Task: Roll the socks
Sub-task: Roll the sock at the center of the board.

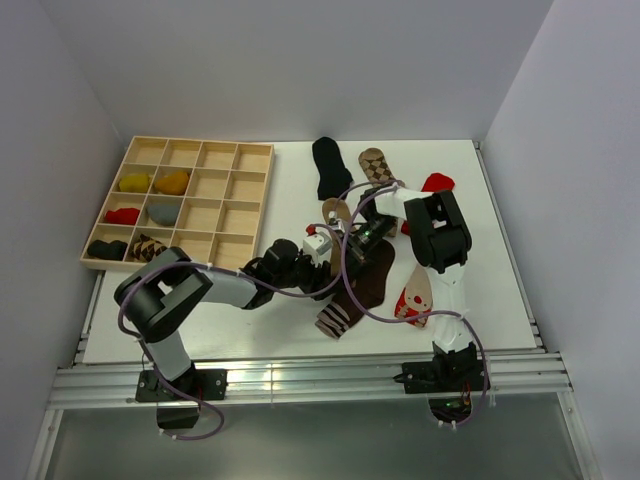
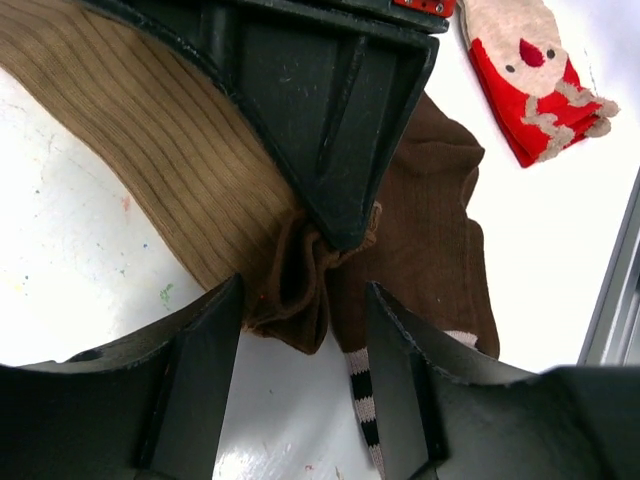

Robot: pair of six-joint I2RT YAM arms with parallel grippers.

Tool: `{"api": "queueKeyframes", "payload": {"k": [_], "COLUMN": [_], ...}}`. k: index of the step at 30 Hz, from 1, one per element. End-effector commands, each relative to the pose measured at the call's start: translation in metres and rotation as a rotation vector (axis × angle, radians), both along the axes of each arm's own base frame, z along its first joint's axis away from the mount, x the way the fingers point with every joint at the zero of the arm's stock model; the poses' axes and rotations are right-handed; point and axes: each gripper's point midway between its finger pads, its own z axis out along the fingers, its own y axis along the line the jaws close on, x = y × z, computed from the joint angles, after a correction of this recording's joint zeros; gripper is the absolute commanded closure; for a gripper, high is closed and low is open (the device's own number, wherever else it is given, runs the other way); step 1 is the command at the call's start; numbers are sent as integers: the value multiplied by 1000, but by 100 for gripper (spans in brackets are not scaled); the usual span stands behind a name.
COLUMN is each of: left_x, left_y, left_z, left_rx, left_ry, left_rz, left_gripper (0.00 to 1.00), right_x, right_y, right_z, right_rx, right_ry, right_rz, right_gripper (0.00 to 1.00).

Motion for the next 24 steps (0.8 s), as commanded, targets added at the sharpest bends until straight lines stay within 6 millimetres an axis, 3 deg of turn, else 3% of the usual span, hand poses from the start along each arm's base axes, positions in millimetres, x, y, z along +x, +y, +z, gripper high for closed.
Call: {"api": "queueKeyframes", "payload": {"k": [1,11,14,19,22,24], "left_x": [10,17,18,16,15,14], "left_y": [-12,-13,-13,-18,-20,-21], "left_z": [17,10,10,14,11,10], "left_rx": [-59,-51,-52,-79,-77,-76], "left_ry": [-53,-45,-45,-31,-12,3], "left_rz": [6,43,57,45,37,34], "left_gripper": [44,55,66,75,95,100], "right_x": [9,14,16,19,23,28], "right_y": [-1,-1,-1,-2,-2,-2], "right_z": [4,8,8,4,2,2], "right_rx": [10,16,15,0,-14,-28], "right_ry": [1,-8,-6,-25,-43,-59], "right_rz": [-31,-43,-46,-43,-45,-51], "right_gripper": [98,99,99,98,98,92]}}
